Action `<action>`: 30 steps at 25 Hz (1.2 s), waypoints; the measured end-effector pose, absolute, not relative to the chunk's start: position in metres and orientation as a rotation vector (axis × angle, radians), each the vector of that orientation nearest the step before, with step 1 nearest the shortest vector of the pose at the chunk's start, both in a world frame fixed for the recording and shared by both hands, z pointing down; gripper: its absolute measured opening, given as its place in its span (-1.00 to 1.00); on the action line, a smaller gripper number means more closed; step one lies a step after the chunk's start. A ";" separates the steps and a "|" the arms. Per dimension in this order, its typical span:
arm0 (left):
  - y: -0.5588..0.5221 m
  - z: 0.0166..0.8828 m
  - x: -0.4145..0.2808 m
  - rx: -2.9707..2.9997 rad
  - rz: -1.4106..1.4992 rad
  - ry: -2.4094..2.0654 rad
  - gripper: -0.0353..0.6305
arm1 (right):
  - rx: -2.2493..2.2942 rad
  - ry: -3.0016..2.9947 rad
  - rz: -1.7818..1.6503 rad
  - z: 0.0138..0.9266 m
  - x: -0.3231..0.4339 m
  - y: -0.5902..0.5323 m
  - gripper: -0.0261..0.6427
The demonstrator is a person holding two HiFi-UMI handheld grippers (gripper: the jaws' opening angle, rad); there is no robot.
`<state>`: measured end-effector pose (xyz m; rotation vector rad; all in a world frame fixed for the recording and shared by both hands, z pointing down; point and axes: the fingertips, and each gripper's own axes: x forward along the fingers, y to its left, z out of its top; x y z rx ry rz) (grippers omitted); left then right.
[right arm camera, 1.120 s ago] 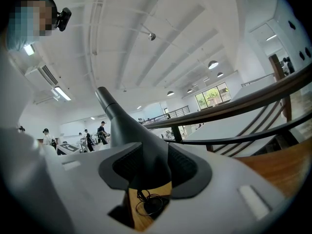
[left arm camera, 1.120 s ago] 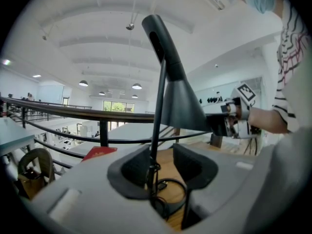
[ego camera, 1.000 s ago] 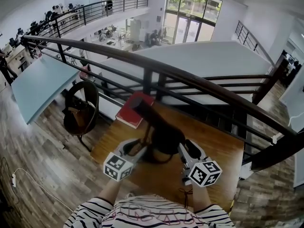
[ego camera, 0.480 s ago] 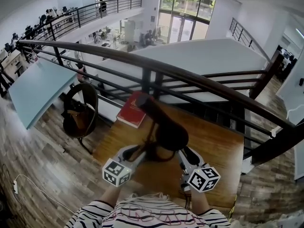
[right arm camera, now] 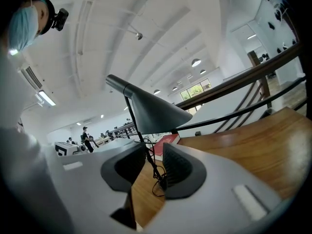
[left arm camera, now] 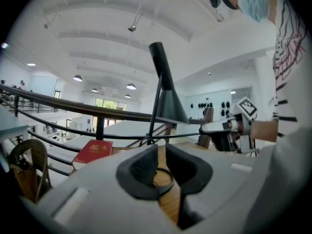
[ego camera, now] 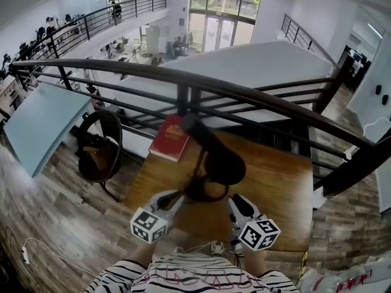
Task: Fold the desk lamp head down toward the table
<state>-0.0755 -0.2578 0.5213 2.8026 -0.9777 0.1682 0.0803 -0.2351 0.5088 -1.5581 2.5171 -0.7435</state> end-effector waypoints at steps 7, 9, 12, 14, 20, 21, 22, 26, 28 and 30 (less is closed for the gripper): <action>-0.244 0.523 -0.087 2.835 0.154 -0.874 -0.88 | -1.693 2.456 -0.684 0.515 0.067 -0.211 -0.91; -0.239 0.523 -0.086 2.849 0.156 -0.834 -0.88 | -1.731 2.441 -0.657 0.517 0.065 -0.203 -0.92; -0.231 0.522 -0.083 2.873 0.164 -0.781 -0.88 | -1.782 2.422 -0.632 0.521 0.064 -0.192 -0.92; -0.226 0.519 -0.080 2.887 0.168 -0.758 -0.89 | -1.804 2.411 -0.629 0.522 0.065 -0.184 -0.92; -0.208 0.517 -0.061 2.914 0.165 -0.731 -0.89 | -1.841 2.421 -0.631 0.532 0.080 -0.164 -0.92; -0.204 0.517 -0.058 2.913 0.165 -0.735 -0.89 | -1.839 2.429 -0.636 0.533 0.083 -0.159 -0.92; -0.202 0.516 -0.055 2.909 0.164 -0.741 -0.89 | -1.835 2.438 -0.642 0.534 0.087 -0.156 -0.92; -0.192 0.518 -0.045 2.893 0.162 -0.758 -0.89 | -1.823 2.475 -0.639 0.533 0.098 -0.145 -0.92; -0.186 0.518 -0.041 2.888 0.160 -0.765 -0.89 | -1.821 2.485 -0.638 0.534 0.104 -0.142 -0.92; -0.182 0.518 -0.037 2.885 0.155 -0.780 -0.89 | -1.809 2.499 -0.640 0.534 0.108 -0.139 -0.92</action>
